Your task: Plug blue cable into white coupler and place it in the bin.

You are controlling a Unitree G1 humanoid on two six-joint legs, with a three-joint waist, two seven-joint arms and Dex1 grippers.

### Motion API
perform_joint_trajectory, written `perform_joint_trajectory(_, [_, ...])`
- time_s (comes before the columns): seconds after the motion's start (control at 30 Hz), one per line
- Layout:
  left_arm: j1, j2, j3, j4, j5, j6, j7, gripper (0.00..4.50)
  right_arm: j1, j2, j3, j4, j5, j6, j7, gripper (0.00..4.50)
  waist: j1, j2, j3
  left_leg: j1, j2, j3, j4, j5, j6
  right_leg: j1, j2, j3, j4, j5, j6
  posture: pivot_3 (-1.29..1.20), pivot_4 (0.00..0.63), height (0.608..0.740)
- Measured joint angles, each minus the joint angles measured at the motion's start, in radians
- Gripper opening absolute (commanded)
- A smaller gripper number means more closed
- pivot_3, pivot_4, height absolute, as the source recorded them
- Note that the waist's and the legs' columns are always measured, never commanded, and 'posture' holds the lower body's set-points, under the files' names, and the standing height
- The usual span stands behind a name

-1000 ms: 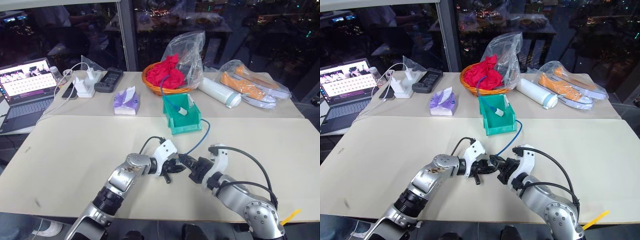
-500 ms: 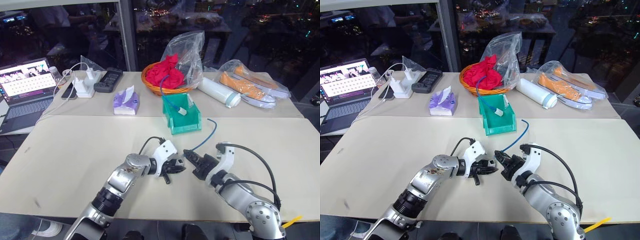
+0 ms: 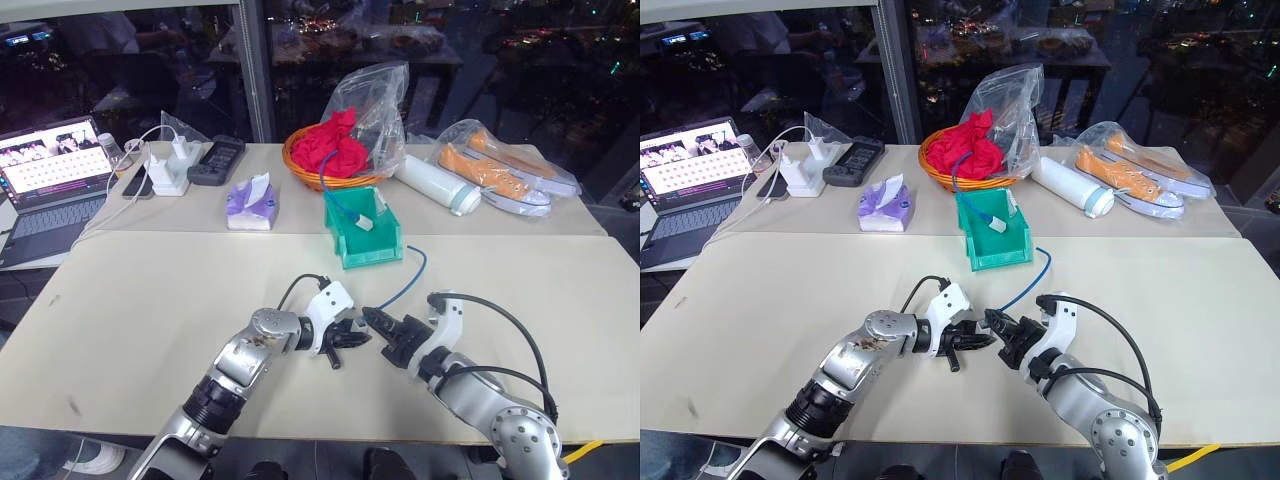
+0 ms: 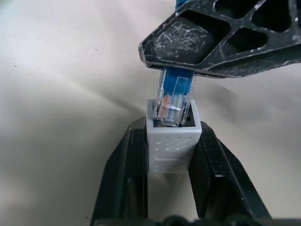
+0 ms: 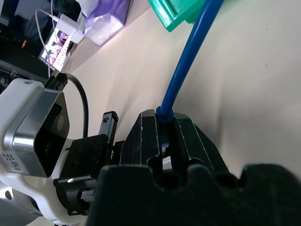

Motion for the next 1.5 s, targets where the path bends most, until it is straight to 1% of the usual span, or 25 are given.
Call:
perform_joint_trajectory(0.4, [0.004,-0.003,-0.001,-0.002,0.000,-0.001,0.005,0.68,-0.020,-0.057,-0.002,0.000,-0.020,0.042,0.021,0.00,0.000,0.000,0.000,0.000,0.000,0.000,0.000,0.000,0.000,0.000,0.000,0.000,0.000,0.000,0.000,0.00,0.150,0.740])
perform_joint_trajectory(0.63, [0.004,-0.014,0.005,-0.011,-0.008,0.023,0.016,0.68,-0.062,-0.095,0.037,-0.021,-0.101,0.083,0.040,0.00,-0.001,0.000,0.000,0.001,0.000,0.000,0.000,0.000,0.000,0.001,0.000,0.000,0.000,0.000,0.000,0.00,0.150,0.740])
perform_joint_trajectory(0.87, [0.003,-0.031,0.019,-0.047,-0.025,0.112,0.052,0.68,-0.084,-0.087,0.057,-0.051,-0.176,0.130,0.012,0.00,-0.003,0.000,0.000,0.001,0.000,0.000,0.000,0.000,0.000,0.001,0.000,0.000,0.000,0.000,0.000,0.00,0.150,0.740])
perform_joint_trajectory(1.0, [-0.002,-0.033,0.019,-0.057,-0.029,0.137,0.062,0.68,-0.074,-0.066,0.048,-0.051,-0.188,0.137,0.009,0.00,-0.003,0.000,0.000,0.001,0.000,0.000,0.000,0.000,0.000,0.001,0.000,0.000,0.000,0.000,0.000,0.00,0.150,0.740])
perform_joint_trajectory(1.5, [-0.010,-0.037,0.006,-0.091,-0.029,0.196,0.095,0.68,-0.126,-0.097,0.048,-0.060,-0.236,0.237,0.080,0.00,-0.003,0.000,0.000,0.001,0.000,0.000,0.000,0.000,0.000,0.001,0.000,0.000,0.000,0.000,0.000,0.00,0.150,0.740])
